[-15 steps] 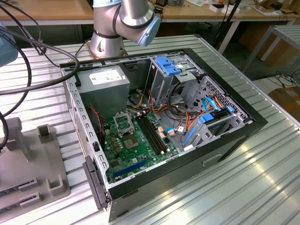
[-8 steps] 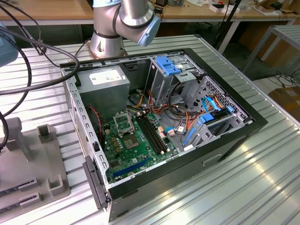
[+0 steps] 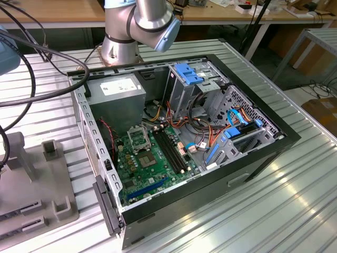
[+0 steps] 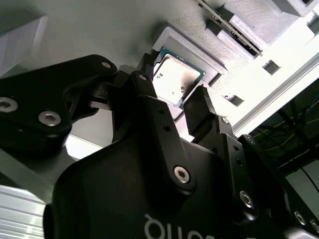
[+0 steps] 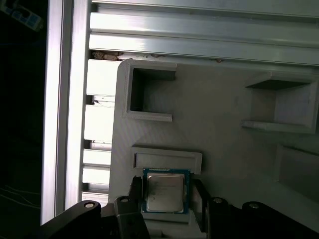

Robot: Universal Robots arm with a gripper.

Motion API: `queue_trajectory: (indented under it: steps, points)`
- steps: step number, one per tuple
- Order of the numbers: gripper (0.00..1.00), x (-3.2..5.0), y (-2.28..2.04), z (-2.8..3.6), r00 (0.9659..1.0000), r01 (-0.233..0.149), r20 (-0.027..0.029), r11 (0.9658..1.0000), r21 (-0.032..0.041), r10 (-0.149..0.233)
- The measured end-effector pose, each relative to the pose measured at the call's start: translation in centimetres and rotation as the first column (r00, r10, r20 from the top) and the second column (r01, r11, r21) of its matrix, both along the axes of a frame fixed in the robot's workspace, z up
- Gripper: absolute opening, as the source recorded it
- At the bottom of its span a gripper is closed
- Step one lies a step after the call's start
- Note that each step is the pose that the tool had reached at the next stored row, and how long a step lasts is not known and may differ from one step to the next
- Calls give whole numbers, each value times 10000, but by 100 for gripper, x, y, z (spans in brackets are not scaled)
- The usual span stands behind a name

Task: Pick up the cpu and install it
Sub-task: 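Pick up the cpu and move it towards the insertion slot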

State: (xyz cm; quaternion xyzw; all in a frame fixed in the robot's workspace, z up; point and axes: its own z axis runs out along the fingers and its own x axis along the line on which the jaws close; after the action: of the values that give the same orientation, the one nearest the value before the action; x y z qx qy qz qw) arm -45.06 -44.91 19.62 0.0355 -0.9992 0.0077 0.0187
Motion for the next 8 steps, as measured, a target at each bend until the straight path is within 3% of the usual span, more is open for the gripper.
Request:
queue_trajectory:
  steps: [8]
  points:
    - [52, -8, 4, -1, 10000, -82, 0, 10000, -3, 82]
